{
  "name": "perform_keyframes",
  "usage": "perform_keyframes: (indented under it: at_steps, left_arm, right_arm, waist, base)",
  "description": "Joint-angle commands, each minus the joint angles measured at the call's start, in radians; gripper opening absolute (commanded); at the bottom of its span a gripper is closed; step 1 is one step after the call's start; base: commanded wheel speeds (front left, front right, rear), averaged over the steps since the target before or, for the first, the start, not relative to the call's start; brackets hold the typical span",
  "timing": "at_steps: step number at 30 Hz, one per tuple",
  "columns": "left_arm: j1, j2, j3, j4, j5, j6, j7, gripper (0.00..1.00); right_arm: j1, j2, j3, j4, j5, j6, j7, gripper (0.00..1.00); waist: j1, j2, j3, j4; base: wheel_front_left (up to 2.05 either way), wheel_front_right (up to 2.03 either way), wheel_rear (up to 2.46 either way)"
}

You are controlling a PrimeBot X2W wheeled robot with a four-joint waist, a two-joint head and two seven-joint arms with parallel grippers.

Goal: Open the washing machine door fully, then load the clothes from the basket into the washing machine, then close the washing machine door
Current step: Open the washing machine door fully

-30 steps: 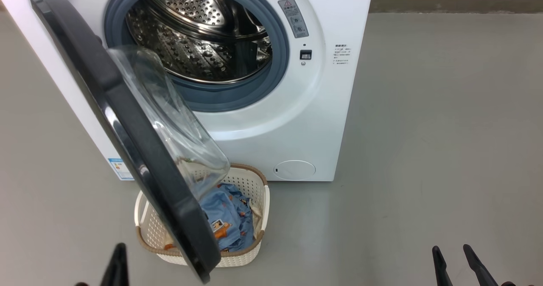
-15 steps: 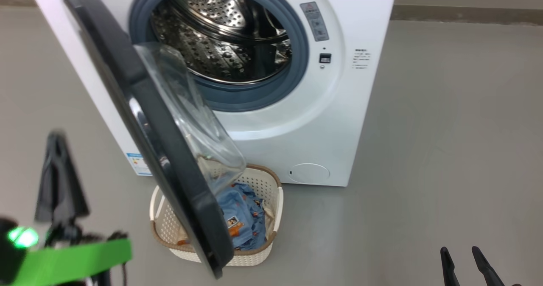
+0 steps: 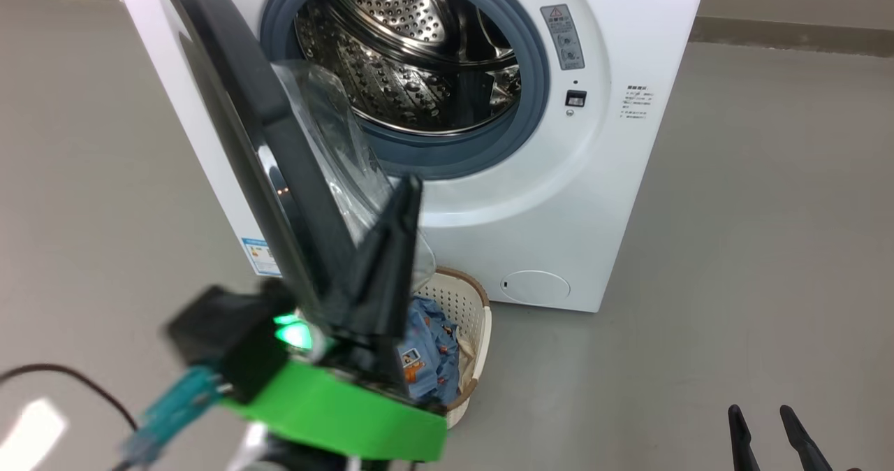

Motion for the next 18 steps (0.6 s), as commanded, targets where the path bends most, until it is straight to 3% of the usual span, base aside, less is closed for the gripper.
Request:
perform_keyframes:
  at_steps: [1,4,7,18]
  left_arm:
    - [-0.005,0.01,-0.004,0.019,-0.028,0.031,-0.012,0.0]
    - [0.034,0.009,-0.063,0.095,-0.076,0.072,-0.047,0.0]
    - [0.077,0.009,-0.102,0.181,-0.089,0.084,-0.066,0.0]
    - [0.158,0.01,-0.151,0.318,-0.162,0.069,-0.094,0.0]
  right_arm:
    - [-0.024,-0.01,0.019,-0.027,0.008,0.003,-0.012,1.0]
    - [-0.023,-0.008,0.016,-0.023,0.012,0.003,-0.012,1.0]
    - [-0.022,-0.007,0.011,-0.016,0.014,0.003,-0.012,1.0]
    - [-0.021,-0.006,0.002,0.001,0.021,0.003,-0.012,1.0]
  waist:
    - [0.0,0.0,0.004,0.0]
    - [0.0,0.0,0.005,0.003]
    - [0.0,0.0,0.007,0.008]
    - [0.0,0.0,0.02,0.052]
  base:
    - [0.0,0.0,0.0]
    - [0.0,0.0,0.0]
    - [0.0,0.0,0.0]
    - [0.0,0.0,0.0]
